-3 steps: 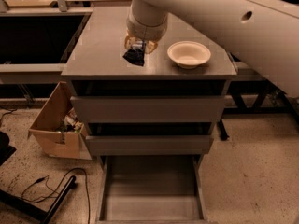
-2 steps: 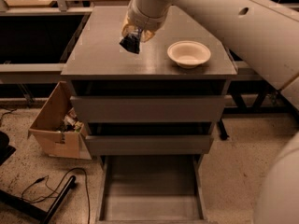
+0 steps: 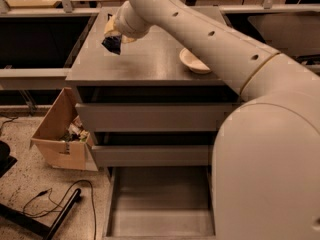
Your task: Pick rxbar blueberry from bottom drawer and place on counter
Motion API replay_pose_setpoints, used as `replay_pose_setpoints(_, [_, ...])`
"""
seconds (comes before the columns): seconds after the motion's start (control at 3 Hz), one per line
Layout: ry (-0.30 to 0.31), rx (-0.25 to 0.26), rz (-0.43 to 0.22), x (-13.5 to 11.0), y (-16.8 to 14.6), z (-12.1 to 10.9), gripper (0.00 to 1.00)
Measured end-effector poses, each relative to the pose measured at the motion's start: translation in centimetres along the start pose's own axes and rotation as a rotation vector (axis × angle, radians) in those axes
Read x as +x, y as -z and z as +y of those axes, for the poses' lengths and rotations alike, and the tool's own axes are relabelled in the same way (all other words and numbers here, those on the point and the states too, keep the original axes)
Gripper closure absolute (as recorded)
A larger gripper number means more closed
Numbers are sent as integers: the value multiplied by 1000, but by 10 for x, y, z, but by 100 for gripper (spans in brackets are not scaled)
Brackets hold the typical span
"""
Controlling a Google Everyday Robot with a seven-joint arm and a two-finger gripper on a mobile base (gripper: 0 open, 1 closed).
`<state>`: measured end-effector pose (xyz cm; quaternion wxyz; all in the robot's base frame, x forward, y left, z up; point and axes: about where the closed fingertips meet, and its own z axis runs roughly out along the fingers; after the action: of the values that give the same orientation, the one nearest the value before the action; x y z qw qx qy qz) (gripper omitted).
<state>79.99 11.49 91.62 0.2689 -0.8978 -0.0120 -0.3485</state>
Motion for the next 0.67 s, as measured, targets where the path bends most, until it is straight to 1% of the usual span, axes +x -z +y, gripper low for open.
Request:
replay_pose_setpoints(0.33, [-22, -37, 20, 4, -47, 4, 82])
replay_pose_setpoints(0.67, [-53, -45, 20, 3, -53, 5, 58])
